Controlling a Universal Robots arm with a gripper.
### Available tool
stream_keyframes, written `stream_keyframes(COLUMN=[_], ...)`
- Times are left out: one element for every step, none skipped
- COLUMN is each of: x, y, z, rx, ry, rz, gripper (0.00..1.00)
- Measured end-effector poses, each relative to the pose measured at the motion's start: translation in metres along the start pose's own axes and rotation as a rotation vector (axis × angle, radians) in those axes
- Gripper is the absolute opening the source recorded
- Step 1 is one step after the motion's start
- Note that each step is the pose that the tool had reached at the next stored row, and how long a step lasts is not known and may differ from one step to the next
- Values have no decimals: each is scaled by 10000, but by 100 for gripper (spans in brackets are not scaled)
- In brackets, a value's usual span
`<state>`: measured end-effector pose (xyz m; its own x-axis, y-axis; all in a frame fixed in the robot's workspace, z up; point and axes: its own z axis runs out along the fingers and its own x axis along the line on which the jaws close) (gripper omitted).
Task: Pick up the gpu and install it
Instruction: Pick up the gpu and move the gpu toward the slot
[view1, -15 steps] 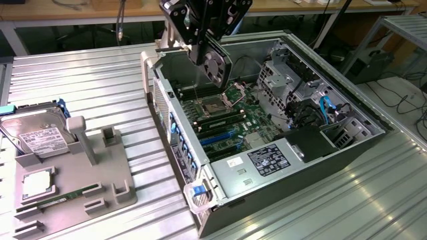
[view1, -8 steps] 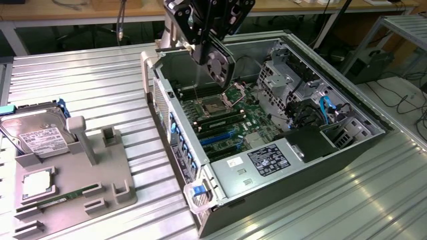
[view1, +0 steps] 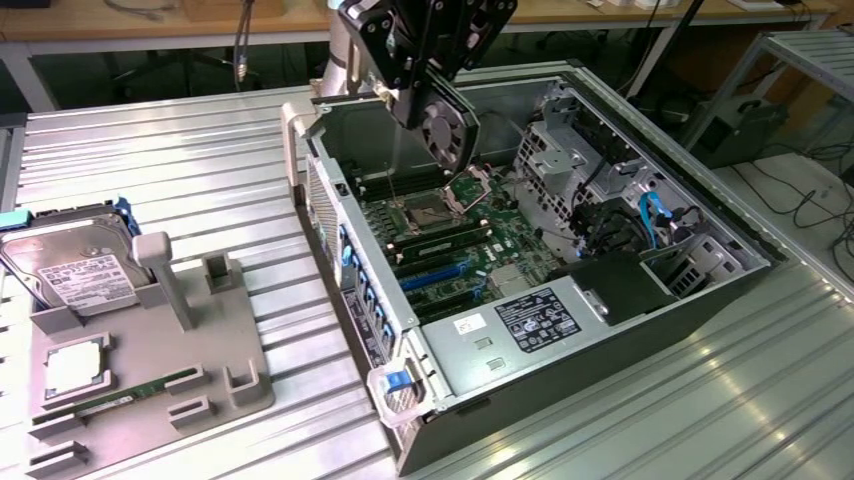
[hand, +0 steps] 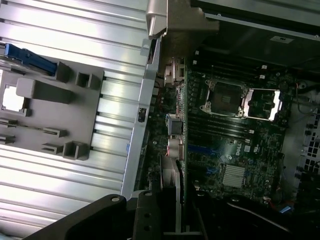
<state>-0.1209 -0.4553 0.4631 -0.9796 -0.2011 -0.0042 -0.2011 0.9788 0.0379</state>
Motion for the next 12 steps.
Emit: stream_keyframes(x=[-17,-32,-47,-64,-81,-95,-110,-123,-137,-148,-158,-168], y=[-3,-7,-10,-13,-17,-20,-23,-26,-29,-31,-33,-35], z=[1,2,2,3,4,4,5,5,6,6,7,8], rx=[0,0,0,0,0,0,-1,-1,-1,-1,-2,-1], ry=[1,1,1,2,3,4,4,5,5,6,7,8], rz=[-15,-29,-44,-61,-78,-95,-115,-132,-153,-174,-193,-223], gripper=[28,28,28,28,28,28,28,28,28,28,28,28])
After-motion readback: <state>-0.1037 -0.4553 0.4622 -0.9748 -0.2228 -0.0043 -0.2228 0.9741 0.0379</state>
